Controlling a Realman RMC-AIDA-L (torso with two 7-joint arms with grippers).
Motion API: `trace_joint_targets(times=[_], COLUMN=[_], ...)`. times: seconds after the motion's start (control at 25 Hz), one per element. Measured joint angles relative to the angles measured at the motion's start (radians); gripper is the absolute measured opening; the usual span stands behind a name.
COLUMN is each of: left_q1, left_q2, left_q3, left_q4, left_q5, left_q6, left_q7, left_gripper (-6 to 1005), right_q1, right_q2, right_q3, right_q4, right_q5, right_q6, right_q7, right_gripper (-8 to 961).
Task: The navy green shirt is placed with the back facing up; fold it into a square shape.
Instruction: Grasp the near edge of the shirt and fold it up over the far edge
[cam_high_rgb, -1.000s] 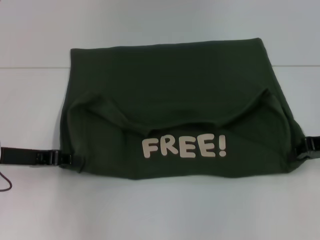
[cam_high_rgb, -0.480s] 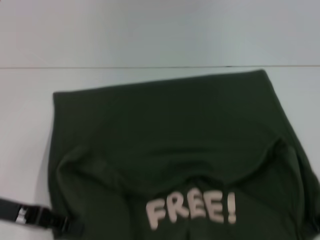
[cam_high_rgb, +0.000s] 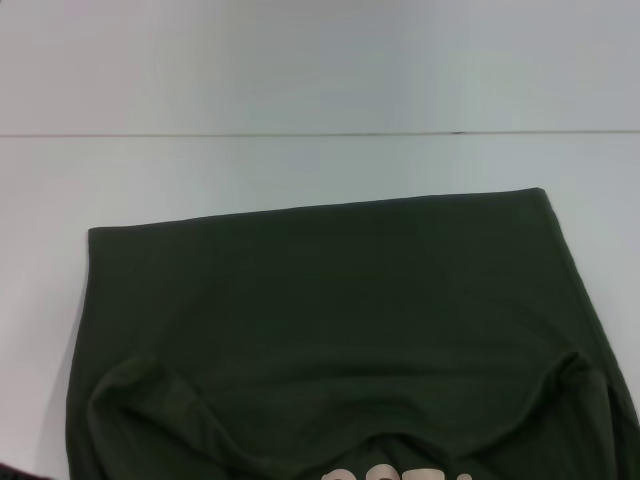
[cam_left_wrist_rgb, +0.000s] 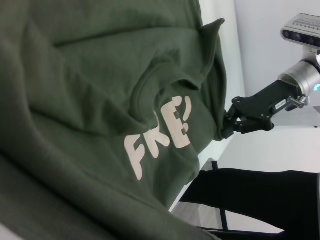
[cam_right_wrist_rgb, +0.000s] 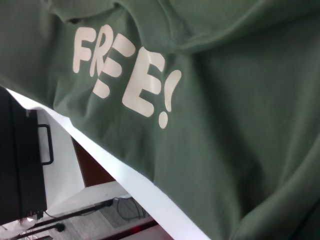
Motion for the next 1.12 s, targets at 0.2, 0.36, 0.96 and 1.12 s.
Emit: trace_joint_targets(times=[0.2,0.36,0.96,1.12], left_q1=[-0.035,-0.054,0.008,0.019], left_q2=[0.017,0.027,-0.009,-0.034], left_q3=[-0.105,-0.246,-0.48,-0.486], left_q4=[-0.008,-0.008,-0.029,-0.066], left_q5=[-0.039,-0.054,-0.303,-0.355], left_q6=[-0.007,-0.059,-0.458,-0.566], left_q7=[-0.002,-0.036,-0.01,0.046], left_gripper=[31,31,32,37], right_q1=[0.007,0.019,0.038,0.038], right_q2=[-0.011,-0.055,-0.033,0.038], right_q3=[0.108,0.205,0.346,0.349], right_q4=[0.004,0.046,0.261,0.263], right_q5=[0.029,0.141,0.665,0.732], right_q6=[0.003,0.005,0.418,0.6], right_q7=[-0.013,-0.003,-0.022,-0.085], right_gripper=[37,39,47,49])
